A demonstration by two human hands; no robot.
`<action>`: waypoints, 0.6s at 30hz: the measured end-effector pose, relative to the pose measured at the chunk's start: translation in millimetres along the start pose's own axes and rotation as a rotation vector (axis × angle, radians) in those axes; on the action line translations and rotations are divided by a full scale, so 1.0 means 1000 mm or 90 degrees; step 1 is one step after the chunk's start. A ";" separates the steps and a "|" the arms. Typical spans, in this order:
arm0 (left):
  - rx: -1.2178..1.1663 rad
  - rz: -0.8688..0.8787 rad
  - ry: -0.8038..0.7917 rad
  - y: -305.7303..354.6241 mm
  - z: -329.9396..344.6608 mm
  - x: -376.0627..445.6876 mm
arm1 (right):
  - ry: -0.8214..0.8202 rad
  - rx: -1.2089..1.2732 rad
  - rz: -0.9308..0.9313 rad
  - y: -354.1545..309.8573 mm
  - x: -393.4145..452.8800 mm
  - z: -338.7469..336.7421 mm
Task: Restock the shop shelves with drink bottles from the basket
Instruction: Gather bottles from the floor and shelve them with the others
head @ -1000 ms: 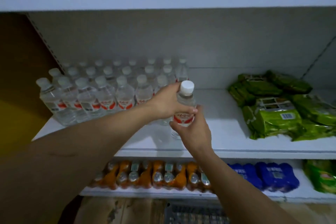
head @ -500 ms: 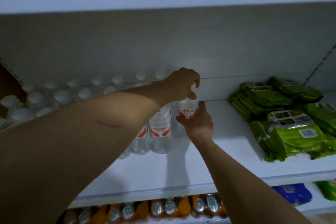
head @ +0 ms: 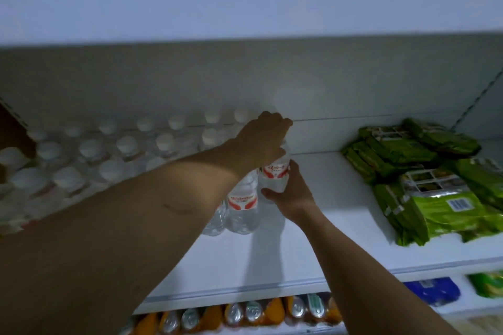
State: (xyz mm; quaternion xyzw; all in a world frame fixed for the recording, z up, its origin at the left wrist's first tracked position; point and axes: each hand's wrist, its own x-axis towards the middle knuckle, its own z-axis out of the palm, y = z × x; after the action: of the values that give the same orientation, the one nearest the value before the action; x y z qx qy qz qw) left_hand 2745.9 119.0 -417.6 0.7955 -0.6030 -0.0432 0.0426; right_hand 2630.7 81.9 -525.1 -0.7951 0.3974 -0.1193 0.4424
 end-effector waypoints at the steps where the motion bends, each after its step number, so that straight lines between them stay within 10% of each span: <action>1: 0.041 0.004 0.026 0.004 -0.001 -0.009 | -0.015 -0.010 0.002 -0.001 -0.007 -0.007; 8: -0.004 -0.107 0.055 0.055 -0.036 -0.118 | -0.116 -0.147 0.021 -0.035 -0.111 -0.095; 18: -0.099 -0.306 -0.220 0.180 -0.051 -0.299 | -0.159 -0.277 -0.008 -0.040 -0.327 -0.150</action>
State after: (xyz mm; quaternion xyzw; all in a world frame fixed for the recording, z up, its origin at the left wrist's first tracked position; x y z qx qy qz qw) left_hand 2499.1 359.5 -339.9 0.8905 -0.3909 -0.2326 -0.0114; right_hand 2356.0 243.9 -353.4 -0.8828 0.3508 0.0654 0.3056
